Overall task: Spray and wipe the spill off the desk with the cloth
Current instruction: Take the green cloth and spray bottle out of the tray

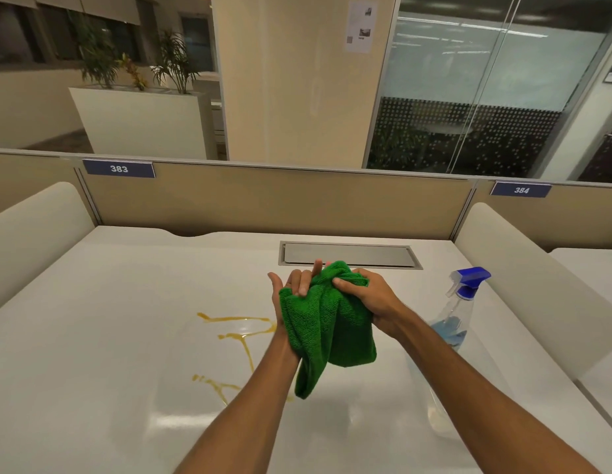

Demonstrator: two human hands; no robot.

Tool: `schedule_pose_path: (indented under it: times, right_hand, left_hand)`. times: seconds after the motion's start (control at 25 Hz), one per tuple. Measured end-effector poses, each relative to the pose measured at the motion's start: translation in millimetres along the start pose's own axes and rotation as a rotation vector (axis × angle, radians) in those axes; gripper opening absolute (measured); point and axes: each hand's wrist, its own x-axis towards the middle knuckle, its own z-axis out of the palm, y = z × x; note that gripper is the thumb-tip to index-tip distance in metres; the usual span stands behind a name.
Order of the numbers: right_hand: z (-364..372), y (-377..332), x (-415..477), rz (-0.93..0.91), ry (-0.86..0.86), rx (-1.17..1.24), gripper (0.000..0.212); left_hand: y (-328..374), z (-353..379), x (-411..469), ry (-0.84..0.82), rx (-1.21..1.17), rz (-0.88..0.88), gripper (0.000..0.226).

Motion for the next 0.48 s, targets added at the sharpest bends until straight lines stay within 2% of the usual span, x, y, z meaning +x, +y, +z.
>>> schedule_pose_path:
  times: [0.12, 0.28, 0.48]
  right_hand:
    - [-5.7, 0.9, -0.6, -0.023, 0.001, -0.090, 0.058]
    - [-14.1, 9.8, -2.9, -0.051, -0.002, -0.135, 0.066]
    - [-34.9, 31.7, -13.6, -0.081, 0.025, -0.196, 0.059]
  left_hand:
    - [0.9, 0.9, 2.3, -0.092, 0.002, 0.039, 0.087]
    - [0.4, -1.9, 3.7, -0.140, 0.024, 0.049, 0.085]
    - [-3.1, 2.9, 8.4, -0.157, 0.079, 0.064, 0.087]
